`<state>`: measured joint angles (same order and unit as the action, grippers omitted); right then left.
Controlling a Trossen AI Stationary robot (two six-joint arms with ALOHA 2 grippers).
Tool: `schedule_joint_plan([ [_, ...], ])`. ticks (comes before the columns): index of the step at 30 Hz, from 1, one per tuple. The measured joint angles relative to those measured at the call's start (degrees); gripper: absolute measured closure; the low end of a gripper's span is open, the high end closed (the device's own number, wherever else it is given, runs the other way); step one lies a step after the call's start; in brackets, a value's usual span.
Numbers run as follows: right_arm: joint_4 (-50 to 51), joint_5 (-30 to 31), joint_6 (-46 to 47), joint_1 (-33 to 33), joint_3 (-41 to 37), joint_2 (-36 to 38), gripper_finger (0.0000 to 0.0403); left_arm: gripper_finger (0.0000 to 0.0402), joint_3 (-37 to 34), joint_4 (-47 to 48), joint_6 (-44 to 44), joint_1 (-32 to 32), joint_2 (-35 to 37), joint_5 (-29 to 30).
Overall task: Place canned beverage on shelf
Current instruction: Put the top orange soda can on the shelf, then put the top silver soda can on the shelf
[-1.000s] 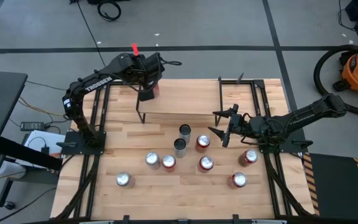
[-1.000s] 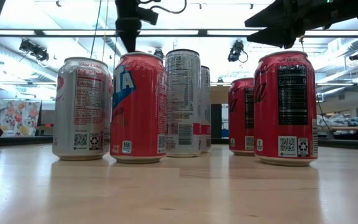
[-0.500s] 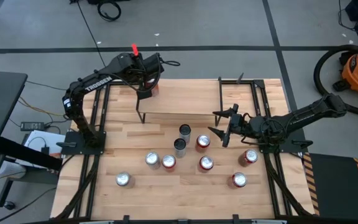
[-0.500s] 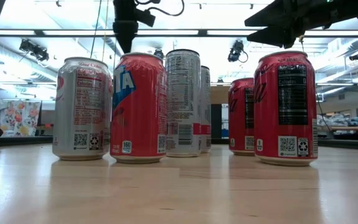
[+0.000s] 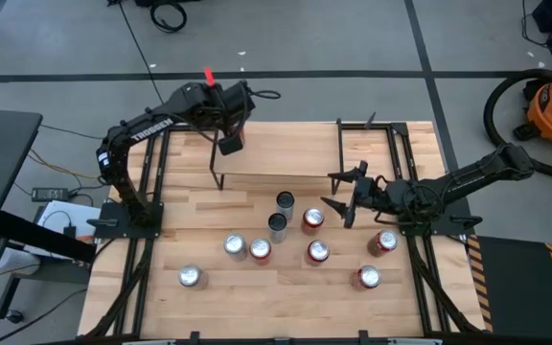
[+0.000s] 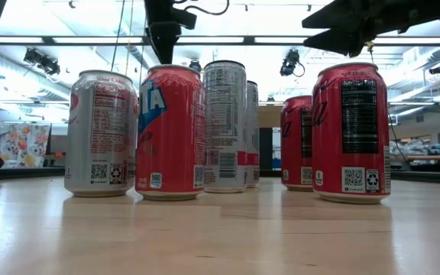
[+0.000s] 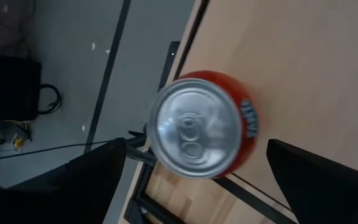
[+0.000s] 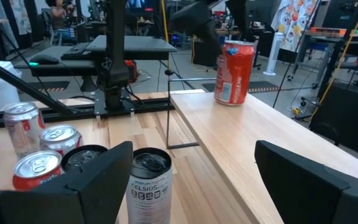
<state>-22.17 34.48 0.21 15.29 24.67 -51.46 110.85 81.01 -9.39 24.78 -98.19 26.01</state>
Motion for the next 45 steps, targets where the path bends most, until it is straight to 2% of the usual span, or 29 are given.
schedule_joint_plan([
  [24, -1.2, 0.4, -0.4, 0.8, 0.0, 0.0, 0.0055, 0.0002, 0.0, -0.4, 0.4, 2.8, 0.0, 1.2],
  [30, -1.3, 0.4, -0.4, 0.8, 0.0, 0.0, 0.0055, 0.0002, 0.0, -0.2, -1.7, 3.1, 0.0, -3.3],
  [36, -1.4, 0.4, -0.4, 0.8, 0.0, 0.0, 0.0055, 0.0002, 0.0, -0.5, -4.0, 2.9, 1.0, -3.3],
  [41, -1.4, 0.4, -0.6, 0.8, 0.0, 0.0, 0.0055, 0.0002, 0.0, -2.7, -4.0, 1.1, 3.5, -3.2],
  [45, -1.3, 0.4, -1.3, 0.8, 0.0, 0.0, 0.0055, 0.0002, 0.0, -1.9, 0.4, -3.6, 5.0, -4.8],
])
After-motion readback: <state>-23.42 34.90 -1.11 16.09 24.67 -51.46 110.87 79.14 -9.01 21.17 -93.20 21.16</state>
